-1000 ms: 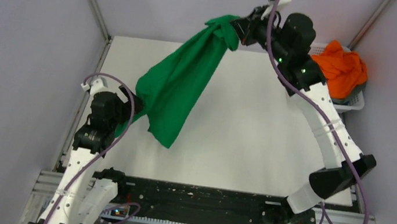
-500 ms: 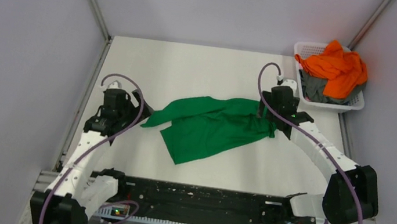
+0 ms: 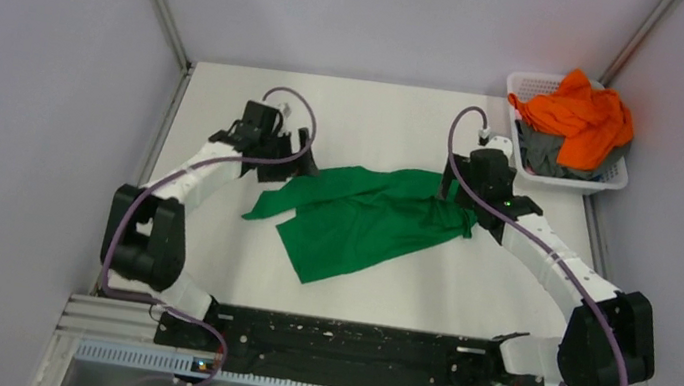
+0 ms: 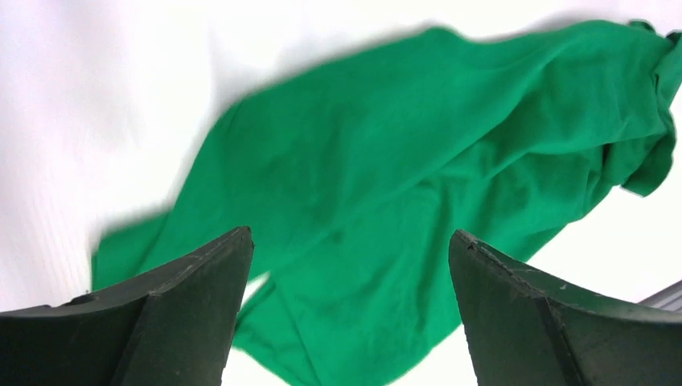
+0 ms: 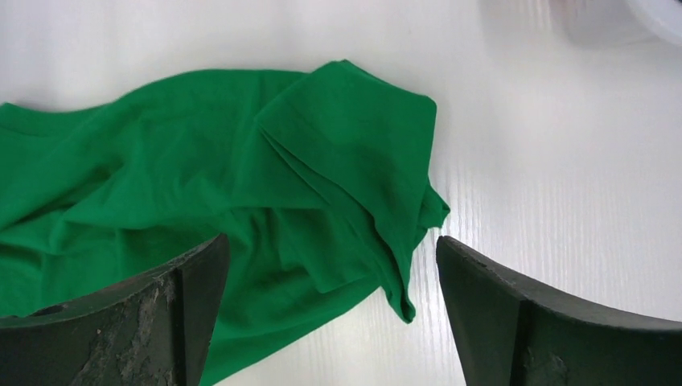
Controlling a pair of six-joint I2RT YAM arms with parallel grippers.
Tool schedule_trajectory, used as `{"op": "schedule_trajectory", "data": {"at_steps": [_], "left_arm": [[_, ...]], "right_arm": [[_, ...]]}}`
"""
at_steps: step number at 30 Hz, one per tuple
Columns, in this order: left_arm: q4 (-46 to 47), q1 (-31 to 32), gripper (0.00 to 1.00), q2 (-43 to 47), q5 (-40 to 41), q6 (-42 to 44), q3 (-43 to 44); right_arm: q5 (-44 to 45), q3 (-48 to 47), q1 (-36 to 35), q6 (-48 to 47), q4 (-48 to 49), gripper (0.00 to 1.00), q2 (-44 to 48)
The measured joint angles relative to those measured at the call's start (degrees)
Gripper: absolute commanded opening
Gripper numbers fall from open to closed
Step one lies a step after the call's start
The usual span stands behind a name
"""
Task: Fold and stack the t-shirts
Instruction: Flatten out the tshirt
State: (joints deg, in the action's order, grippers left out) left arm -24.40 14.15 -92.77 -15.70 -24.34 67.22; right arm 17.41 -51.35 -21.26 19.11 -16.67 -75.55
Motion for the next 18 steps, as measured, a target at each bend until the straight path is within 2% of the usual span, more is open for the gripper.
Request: {"op": "schedule_trajectory", "data": {"at_steps": [3, 9, 13, 18], "left_arm": [[-0.1, 1.9, 0.92, -9.1, -1.1, 6.4, 8.9], [-6.3, 2.8, 0.84, -22.8, -1.8, 13.9, 17.4], [-8.7, 3.3, 0.77, -25.3, -1.1, 15.8, 21.2], [-10.3, 4.7, 0.73, -28.1, 1.9, 16.9, 24.7]], "right_arm": [[0.1, 1.3, 0.0, -0.7, -0.1, 0.98, -0.8], [1.0, 4.8, 0.0, -2.3, 1.1, 0.98, -1.4], [1.5, 4.9, 0.0, -2.6, 1.9, 0.98, -3.5], [2.6, 4.9, 0.0, -2.6, 3.0, 0.97, -5.8]]}}
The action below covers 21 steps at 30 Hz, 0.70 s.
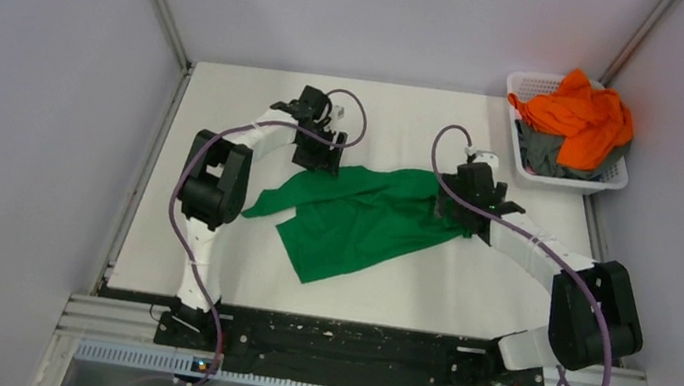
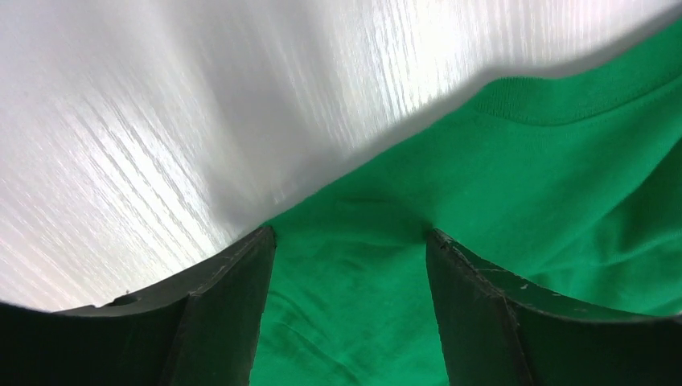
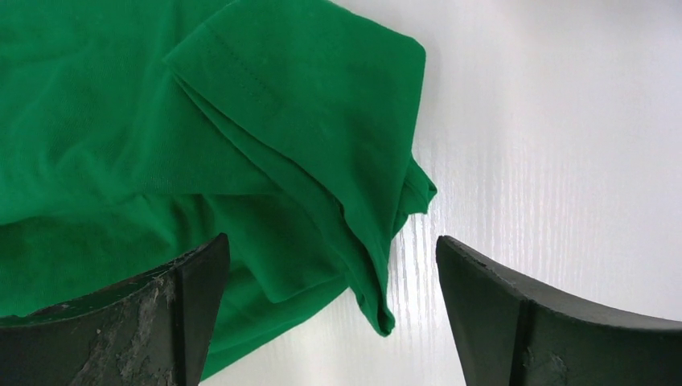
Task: Fold and stack the t-shirts
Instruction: Flatten out the tshirt
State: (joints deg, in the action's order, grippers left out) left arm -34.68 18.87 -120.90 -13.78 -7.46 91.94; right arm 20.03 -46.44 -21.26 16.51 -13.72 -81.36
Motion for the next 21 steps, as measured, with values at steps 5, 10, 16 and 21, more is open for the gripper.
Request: {"op": "schedule_trajectory", "data": {"at_steps": [5, 10, 16, 21], "left_arm": [[-1.5, 1.5, 0.43, -1.5, 3.7, 0.3, 2.4], [-3.6, 3.6, 0.0, -2.6, 8.9, -1.1, 4.2], [-5.0, 5.6, 0.0, -3.2, 13.6, -3.8, 5.8], [-5.9, 5.5, 0.0, -2.6, 15.5, -6.5, 5.6]], "right_arm": [[0.4, 0.0, 0.0, 0.1, 2.0, 0.95, -2.4], [1.9, 0.0, 0.0, 0.2, 4.1, 0.88, -3.7], [3.0, -0.4, 0.0, -0.5, 6.9, 0.66, -7.5], [2.9, -2.3, 0.0, -2.1, 7.2, 0.26, -10.9]]}}
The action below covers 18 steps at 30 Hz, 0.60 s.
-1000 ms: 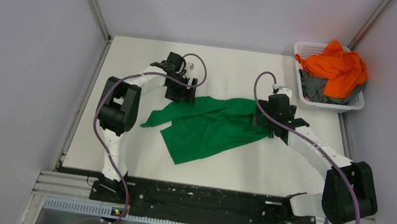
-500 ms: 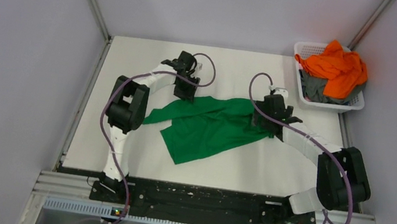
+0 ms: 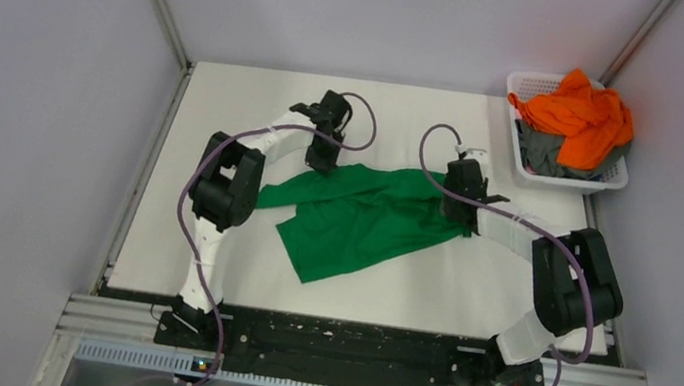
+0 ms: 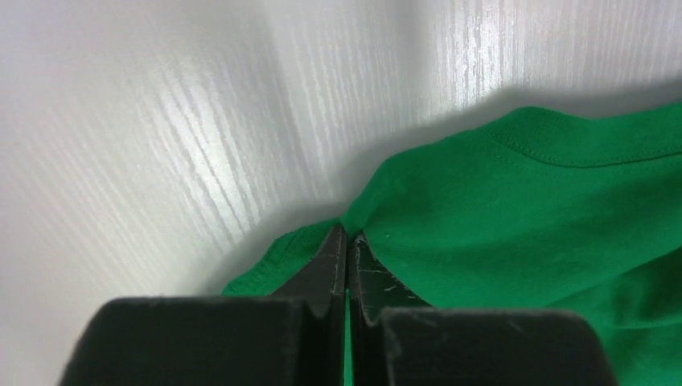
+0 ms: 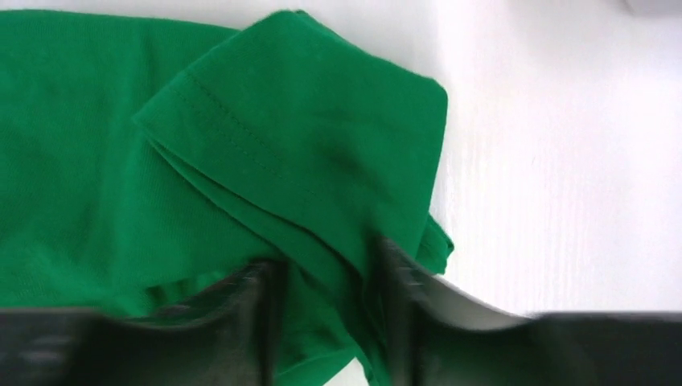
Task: Fold and stack the t-shirts
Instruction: Flatten out the tshirt
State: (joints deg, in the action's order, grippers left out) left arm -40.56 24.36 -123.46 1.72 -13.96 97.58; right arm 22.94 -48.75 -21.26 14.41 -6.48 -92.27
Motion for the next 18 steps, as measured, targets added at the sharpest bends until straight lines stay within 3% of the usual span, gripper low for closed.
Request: {"op": "schedule_trajectory", "data": {"at_steps": [4, 11, 18], "left_arm": [[-0.1, 0.0, 0.0, 3.9, 1.7, -1.7, -1.9], [2.3, 0.1, 0.0, 20.8, 4.9, -4.0, -7.8], [7.7, 3.0, 0.0, 45.5, 9.9, -4.1, -13.6]], "right_arm": [[-0.2, -1.5, 0.0, -0.5, -0.3, 0.0, 0.1], [-3.6, -2.0, 0.0, -1.4, -4.8, 0.0, 10.5], [-21.2, -9.4, -0.2, -1.2, -8.2, 0.0, 30.0]]}}
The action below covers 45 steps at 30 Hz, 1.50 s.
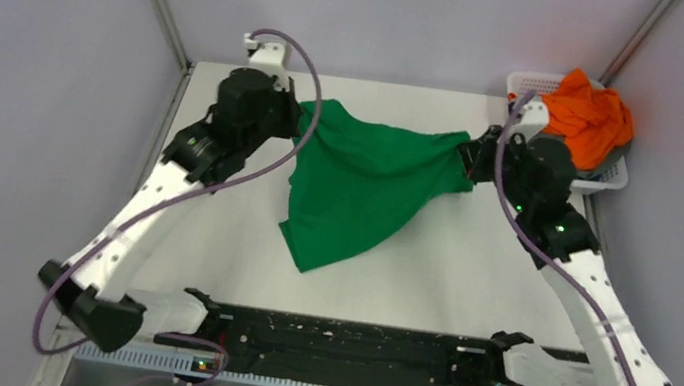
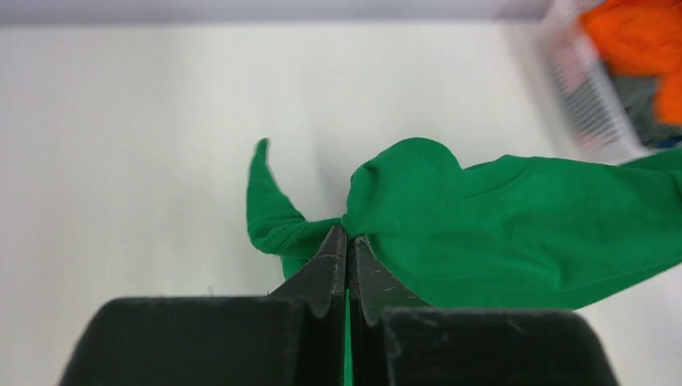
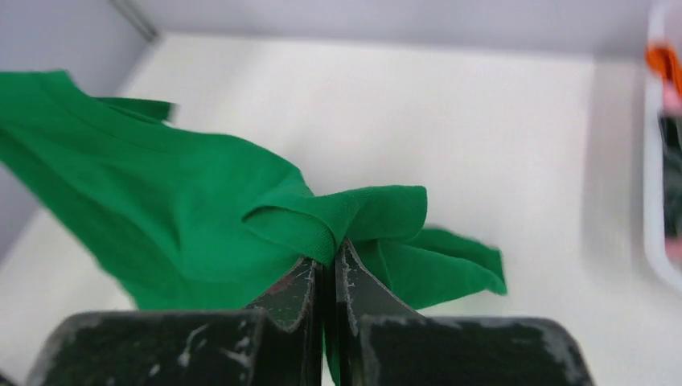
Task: Fold and stack the t-shirts
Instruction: Flatten out the tshirt
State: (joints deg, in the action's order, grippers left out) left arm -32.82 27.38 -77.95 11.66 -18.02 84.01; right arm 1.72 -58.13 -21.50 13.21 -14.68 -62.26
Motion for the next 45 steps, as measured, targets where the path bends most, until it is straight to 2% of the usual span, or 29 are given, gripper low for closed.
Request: {"op": "schedule_trajectory", "data": {"at_steps": [6, 10, 13, 17, 22, 27, 30, 31, 32, 34, 35, 36, 37, 39, 41, 45], "left_arm": [[6.5, 2.3, 0.0, 23.2, -1.8, 1.1, -2.8], [8.9, 2.3, 0.0, 31.9, -6.1, 2.0, -0.6], [10.8, 2.3, 0.0, 35.0, -10.9, 2.3, 2.8], [11.8, 2.3, 0.0, 35.5, -15.4, 2.3, 7.7], [11.2, 2.4, 0.0, 32.7, -12.9, 2.5, 11.6], [10.1, 2.4, 0.0, 23.1, 0.9, 3.0, 13.4], [10.1, 1.7, 0.0, 13.2, 12.1, 2.6, 11.0], [9.7, 0.7, 0.17, 9.4, 13.9, 1.6, 9.8], [9.2, -0.3, 0.37, 5.6, 14.9, 0.7, 8.9], [7.0, -3.7, 0.85, -4.9, 16.1, -2.6, 7.5], [5.9, -4.9, 0.97, -9.9, 16.5, -3.4, 7.2], [3.8, -6.4, 0.99, -16.4, 16.7, -5.1, 7.2], [2.0, -7.6, 0.99, -21.7, 16.7, -6.3, 7.2], [-2.6, -9.4, 0.99, -30.6, 16.0, -8.4, 7.1], [-5.4, -10.4, 0.99, -34.1, 14.6, -9.3, 5.8], [-5.9, -10.3, 0.99, -31.8, 11.3, -9.8, 4.0]], "right_arm": [[-15.3, -11.1, -0.2, 0.0, 0.1, 0.0, 12.2], [-23.6, -18.9, -0.2, 0.1, -0.3, 0.0, 15.3], [-27.8, -25.4, -0.2, 0.5, -0.7, 0.0, 15.8], [-29.4, -32.7, -0.2, 0.4, -2.3, 0.0, 15.6], [-25.2, -37.6, -0.2, -1.1, -4.5, 0.0, 13.5], [-14.1, -37.3, -0.2, -3.8, -7.1, 0.0, 6.7], [-6.4, -34.1, -0.2, -5.2, -7.3, 0.02, -0.8], [-4.0, -32.4, -0.2, -5.6, -7.1, 0.06, -4.4], [-2.4, -30.9, -0.2, -5.6, -6.9, 0.16, -7.9], [0.0, -27.6, -0.2, -5.4, -4.9, 0.36, -17.2], [0.6, -26.6, -0.1, -5.0, -4.1, 0.72, -22.2], [1.2, -25.7, -0.1, -4.6, -3.7, 0.92, -28.0], [1.6, -25.1, -0.1, -4.1, -3.8, 0.95, -34.3], [2.2, -24.2, -0.1, -3.5, -5.3, 0.96, -43.9], [2.3, -23.3, -0.1, -3.0, -7.8, 0.96, -49.0], [2.4, -22.2, -0.2, -2.2, -9.3, 0.97, -48.2]]}}
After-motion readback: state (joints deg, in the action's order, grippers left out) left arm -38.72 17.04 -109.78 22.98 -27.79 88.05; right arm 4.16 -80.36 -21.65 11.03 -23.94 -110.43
